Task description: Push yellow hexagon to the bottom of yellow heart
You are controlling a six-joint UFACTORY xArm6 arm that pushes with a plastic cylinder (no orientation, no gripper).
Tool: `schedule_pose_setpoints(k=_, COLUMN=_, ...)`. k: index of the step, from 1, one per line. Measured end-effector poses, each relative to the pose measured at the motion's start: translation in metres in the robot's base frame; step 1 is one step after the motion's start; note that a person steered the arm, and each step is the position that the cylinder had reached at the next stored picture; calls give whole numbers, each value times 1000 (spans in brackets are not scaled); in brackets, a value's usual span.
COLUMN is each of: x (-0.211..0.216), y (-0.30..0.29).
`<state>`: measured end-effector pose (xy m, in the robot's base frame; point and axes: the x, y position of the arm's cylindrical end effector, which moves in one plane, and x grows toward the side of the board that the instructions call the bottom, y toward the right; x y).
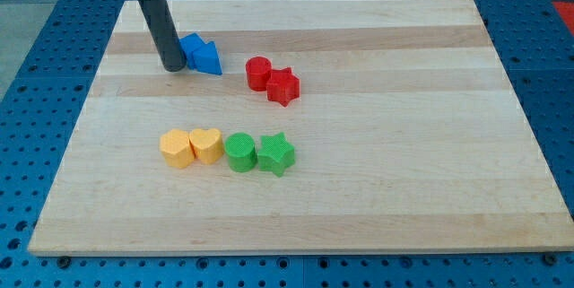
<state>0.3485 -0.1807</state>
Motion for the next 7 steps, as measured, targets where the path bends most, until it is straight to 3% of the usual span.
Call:
schedule_pose_setpoints(k=2, x=23, y=-16)
schedule_pose_setpoints(k=4, x=121, y=-14)
schedule_pose_setpoints(k=5, x=157, y=27)
schedule_pose_setpoints(k=6, x=170, y=43)
schedule_pose_setpoints(k=7, x=170, y=-3)
